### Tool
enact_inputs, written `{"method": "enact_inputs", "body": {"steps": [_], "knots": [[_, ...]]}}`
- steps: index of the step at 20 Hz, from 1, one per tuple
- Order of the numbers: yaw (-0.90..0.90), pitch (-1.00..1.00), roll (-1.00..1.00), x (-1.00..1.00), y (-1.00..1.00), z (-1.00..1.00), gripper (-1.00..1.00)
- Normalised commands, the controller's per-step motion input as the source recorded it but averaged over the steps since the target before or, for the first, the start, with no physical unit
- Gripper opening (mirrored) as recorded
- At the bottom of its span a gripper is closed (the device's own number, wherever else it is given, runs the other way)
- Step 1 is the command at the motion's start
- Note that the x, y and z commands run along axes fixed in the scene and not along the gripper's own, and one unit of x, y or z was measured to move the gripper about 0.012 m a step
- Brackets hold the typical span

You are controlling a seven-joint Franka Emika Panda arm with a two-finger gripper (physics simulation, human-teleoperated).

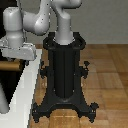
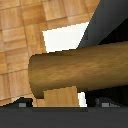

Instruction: Open the door by pressing down and pulling on the handle.

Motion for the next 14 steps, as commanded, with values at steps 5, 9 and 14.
{"method": "enact_inputs", "body": {"steps": [5,9,14], "knots": [[0.00,0.00,0.00,0.00,0.00,0.00,-1.00],[0.00,0.00,0.00,0.00,0.00,0.00,-1.00],[0.00,0.00,0.00,0.00,0.00,0.00,-1.00]]}}
